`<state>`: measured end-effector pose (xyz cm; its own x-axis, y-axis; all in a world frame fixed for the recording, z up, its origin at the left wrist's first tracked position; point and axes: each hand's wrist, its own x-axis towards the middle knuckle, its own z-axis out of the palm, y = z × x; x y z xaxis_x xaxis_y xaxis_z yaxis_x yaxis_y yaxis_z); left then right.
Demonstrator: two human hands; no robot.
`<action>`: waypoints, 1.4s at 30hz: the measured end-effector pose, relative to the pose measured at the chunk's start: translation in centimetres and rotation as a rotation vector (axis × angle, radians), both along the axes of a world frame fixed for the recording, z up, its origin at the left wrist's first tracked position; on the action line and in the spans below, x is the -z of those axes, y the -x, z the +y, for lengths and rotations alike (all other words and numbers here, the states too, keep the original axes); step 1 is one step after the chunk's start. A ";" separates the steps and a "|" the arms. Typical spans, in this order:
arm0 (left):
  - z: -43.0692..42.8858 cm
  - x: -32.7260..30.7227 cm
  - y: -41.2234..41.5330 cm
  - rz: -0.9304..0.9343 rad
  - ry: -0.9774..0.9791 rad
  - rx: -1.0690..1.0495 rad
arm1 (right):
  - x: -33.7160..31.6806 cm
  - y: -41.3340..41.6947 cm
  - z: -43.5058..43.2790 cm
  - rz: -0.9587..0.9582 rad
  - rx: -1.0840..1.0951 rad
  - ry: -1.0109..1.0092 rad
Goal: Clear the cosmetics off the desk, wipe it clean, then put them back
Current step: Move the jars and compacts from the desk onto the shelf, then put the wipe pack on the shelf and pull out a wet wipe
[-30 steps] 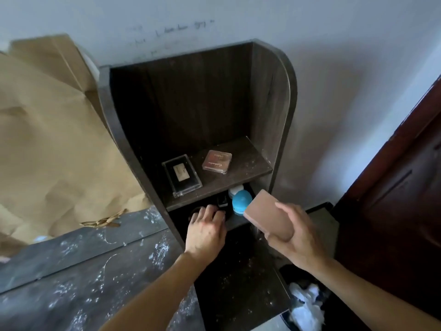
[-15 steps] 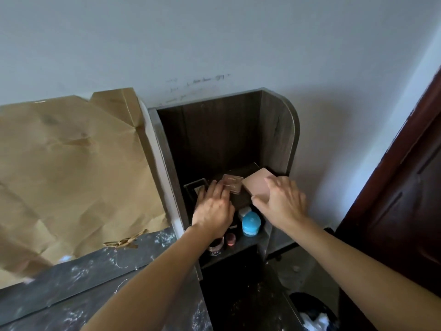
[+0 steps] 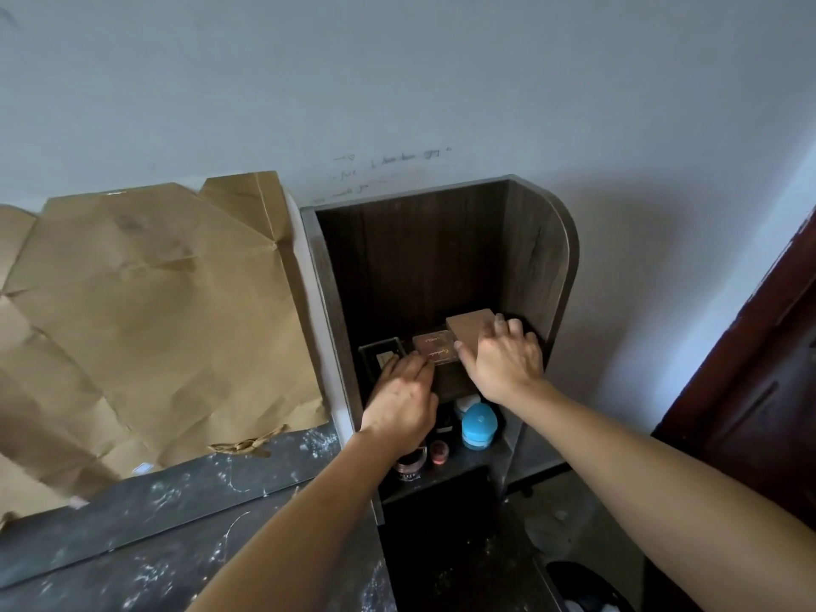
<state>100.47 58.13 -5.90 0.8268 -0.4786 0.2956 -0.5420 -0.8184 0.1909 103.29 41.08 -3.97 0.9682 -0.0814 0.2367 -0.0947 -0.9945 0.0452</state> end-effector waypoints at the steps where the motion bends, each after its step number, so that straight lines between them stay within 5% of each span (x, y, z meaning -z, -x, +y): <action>1: 0.0 0.0 -0.1 0.001 0.000 -0.003 | -0.1 -0.4 0.0 -0.004 -0.011 0.008; 6: -0.5 -0.8 0.1 -0.001 0.007 -0.052 | -0.4 -1.1 -0.5 -0.015 -0.070 -0.018; 11: -0.5 0.3 4.9 -0.166 0.180 -0.149 | 0.9 1.8 -1.6 -0.403 -0.500 -0.219; 13: 0.4 1.5 7.5 -0.166 0.227 -0.197 | 2.1 3.0 -1.4 -0.419 -0.642 -0.363; 22: 12.2 8.5 20.2 0.048 0.064 -0.616 | 7.0 10.8 6.5 -0.109 -0.810 -0.442; 34: 32.8 9.8 42.7 0.247 -0.025 -1.014 | 11.6 25.5 31.6 0.337 -0.984 -0.279; 42: 42.6 11.7 49.8 0.288 0.062 -1.236 | 12.5 29.6 44.7 0.423 -1.114 -0.189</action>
